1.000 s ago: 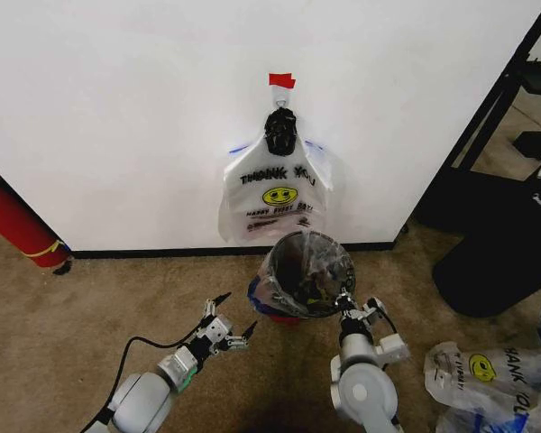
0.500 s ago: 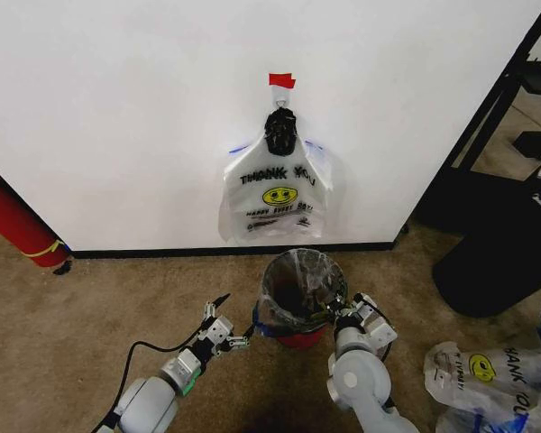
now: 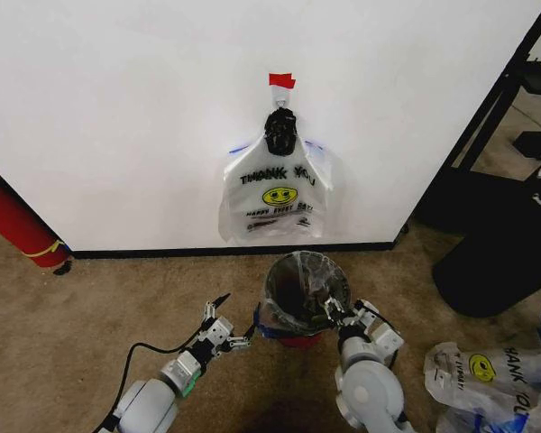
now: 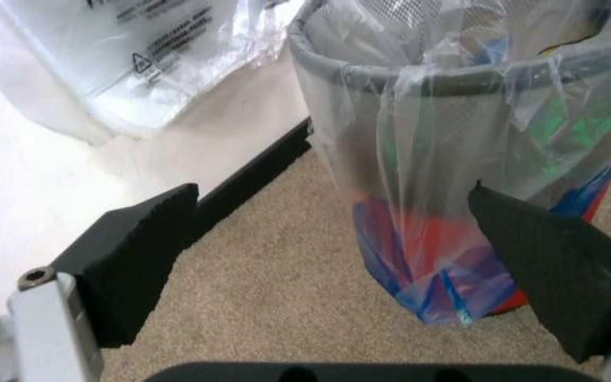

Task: Pick up the garbage bag from the wall and place it over the trash bin.

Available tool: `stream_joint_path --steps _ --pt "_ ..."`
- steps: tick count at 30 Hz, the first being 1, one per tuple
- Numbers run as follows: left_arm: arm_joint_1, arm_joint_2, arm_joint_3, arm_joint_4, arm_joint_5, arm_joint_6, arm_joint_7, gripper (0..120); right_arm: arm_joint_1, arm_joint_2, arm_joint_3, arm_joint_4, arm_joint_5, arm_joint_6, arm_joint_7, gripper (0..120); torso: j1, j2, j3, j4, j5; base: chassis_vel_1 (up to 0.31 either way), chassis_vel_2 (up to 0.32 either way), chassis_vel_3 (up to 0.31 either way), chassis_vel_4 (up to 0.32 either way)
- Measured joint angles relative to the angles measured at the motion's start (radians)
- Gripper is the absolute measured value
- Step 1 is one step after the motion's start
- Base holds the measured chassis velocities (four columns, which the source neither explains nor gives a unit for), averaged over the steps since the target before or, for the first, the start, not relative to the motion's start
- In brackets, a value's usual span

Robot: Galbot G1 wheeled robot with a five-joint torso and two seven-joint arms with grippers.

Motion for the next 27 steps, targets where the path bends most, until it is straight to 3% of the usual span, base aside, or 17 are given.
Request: stream_joint_path --steps 1,4,8,9,12,15,19,23,27 --pt "0.0 0.0 0.0 0.0 0.0 0.0 0.0 100 0.0 0.0 0.0 0.0 0.0 0.0 0.0 74 0.0 0.0 0.0 0.0 0.0 0.0 0.0 0.0 0.0" --pt "0.008 -0.018 -0.01 -0.014 -0.018 -0.026 -0.03 100 -0.066 -0.025 0.006 0.089 -0.074 0.022 -0.023 89 0.0 0.0 0.0 0.0 0.0 0.0 0.0 0.0 0.0" --pt "-0.009 -0.097 -0.031 -0.077 -0.185 -0.098 -0.112 100 -0.133 -0.034 0.038 0.058 -0.368 0.345 -0.354 100 0.0 0.0 0.0 -0.0003 -0.0002 0.0 0.0 0.0 0.0" --pt "-0.009 -0.097 -0.031 -0.077 -0.185 -0.098 -0.112 100 -0.133 -0.034 0.038 0.058 -0.368 0.345 -0.354 100 0.0 0.0 0.0 -0.0003 -0.0002 0.0 0.0 0.0 0.0" --pt "-0.027 -0.168 -0.052 -0.125 -0.317 -0.236 -0.119 100 -0.118 -0.006 0.142 -0.059 -0.606 0.667 -0.665 100 0.0 0.0 0.0 -0.0001 0.0002 0.0 0.0 0.0 0.0" --pt "-0.017 -0.217 -0.095 -0.164 -0.358 -0.337 -0.067 100 -0.125 0.035 0.224 -0.092 -0.73 0.807 -0.839 100 0.0 0.0 0.0 -0.0001 0.0003 0.0 0.0 0.0 0.0" --pt "0.001 -0.246 -0.146 -0.191 -0.349 -0.345 -0.056 100 -0.166 0.065 0.244 -0.062 -0.756 0.827 -0.889 100 0.0 0.0 0.0 0.0 0.0001 0.0 0.0 0.0 0.0" --pt "0.017 -0.256 -0.198 -0.207 -0.357 -0.319 -0.057 100 -0.21 0.074 0.236 -0.005 -0.661 0.746 -0.896 100 0.0 0.0 0.0 -0.0001 -0.0002 0.0 0.0 0.0 0.0" --pt "0.022 -0.265 -0.207 -0.212 -0.361 -0.315 -0.054 100 -0.208 0.072 0.249 -0.002 -0.655 0.731 -0.925 100 0.0 0.0 0.0 0.0 -0.0002 0.0 0.0 0.0 0.0"
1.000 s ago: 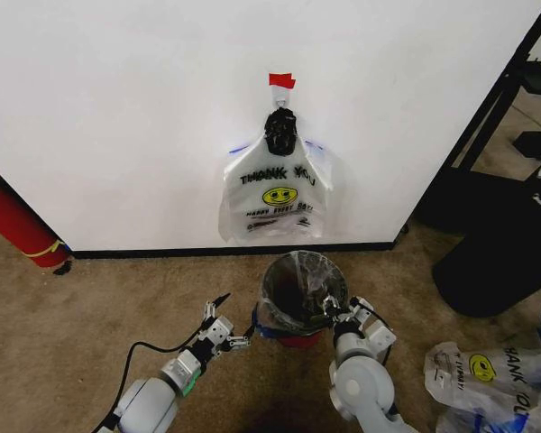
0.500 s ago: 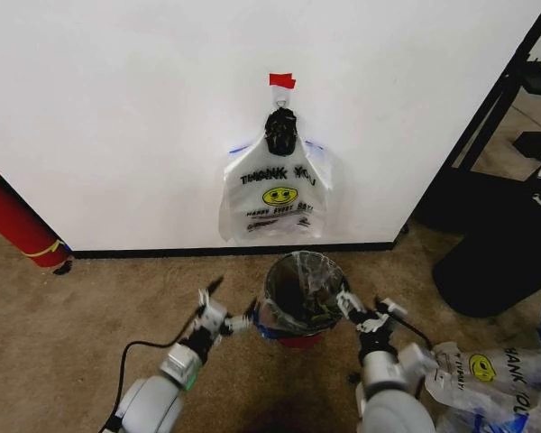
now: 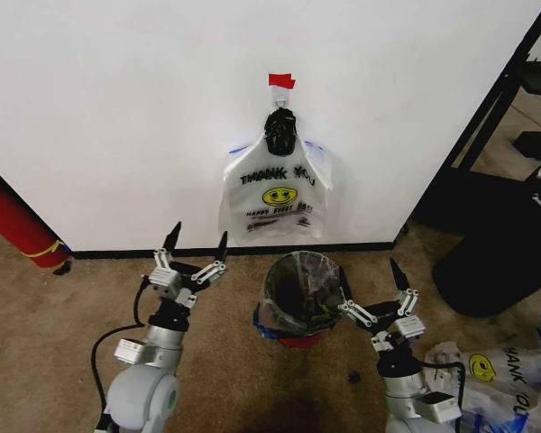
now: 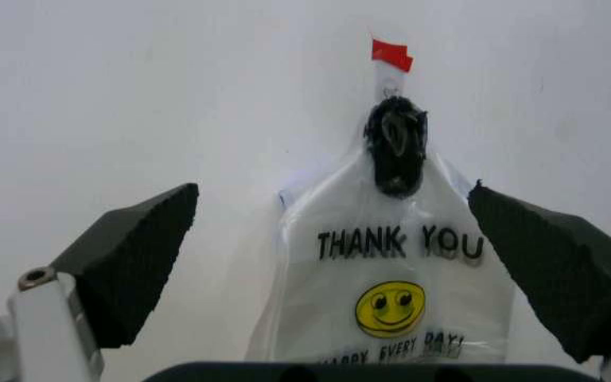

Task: Pick up the garbage bag from the wall and place it over the trash bin.

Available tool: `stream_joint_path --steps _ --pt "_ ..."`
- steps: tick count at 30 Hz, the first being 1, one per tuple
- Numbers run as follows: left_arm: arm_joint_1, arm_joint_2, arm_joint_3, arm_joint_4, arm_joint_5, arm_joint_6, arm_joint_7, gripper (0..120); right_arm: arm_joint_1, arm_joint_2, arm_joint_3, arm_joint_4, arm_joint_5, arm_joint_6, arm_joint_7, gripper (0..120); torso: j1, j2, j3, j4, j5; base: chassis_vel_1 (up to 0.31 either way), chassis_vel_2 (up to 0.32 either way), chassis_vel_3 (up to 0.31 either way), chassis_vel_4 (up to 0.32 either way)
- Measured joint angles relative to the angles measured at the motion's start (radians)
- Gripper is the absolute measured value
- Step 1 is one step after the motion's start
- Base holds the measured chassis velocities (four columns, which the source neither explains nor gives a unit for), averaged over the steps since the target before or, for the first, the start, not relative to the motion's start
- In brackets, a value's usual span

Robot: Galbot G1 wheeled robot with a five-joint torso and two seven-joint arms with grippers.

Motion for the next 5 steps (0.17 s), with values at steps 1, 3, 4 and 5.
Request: stream_joint_path --steps 1,3,4,5 --pt "0.002 -0.001 0.0 -0.002 0.0 0.0 0.001 100 0.0 -0.001 0.001 0.002 0.002 -0.001 -0.008 100 0.0 0.0 0.0 -0.0001 0.0 0.0 0.0 0.0 0.0" --pt "0.005 -0.003 0.001 -0.004 0.001 0.0 0.001 100 0.0 -0.001 0.0 0.003 0.003 -0.003 -0.01 100 0.0 0.0 0.0 -0.0001 0.0 0.0 0.0 0.0 0.0" --pt "0.006 -0.003 0.001 -0.006 0.001 0.0 0.001 100 0.0 -0.001 -0.002 0.003 0.002 -0.003 -0.009 100 0.0 0.0 0.0 -0.0001 0.0 0.0 0.0 0.0 0.0" --pt "0.006 -0.003 0.001 -0.006 0.001 0.0 0.001 100 0.0 -0.001 -0.002 0.003 0.002 -0.003 -0.009 100 0.0 0.0 0.0 -0.0001 0.0 0.0 0.0 0.0 0.0"
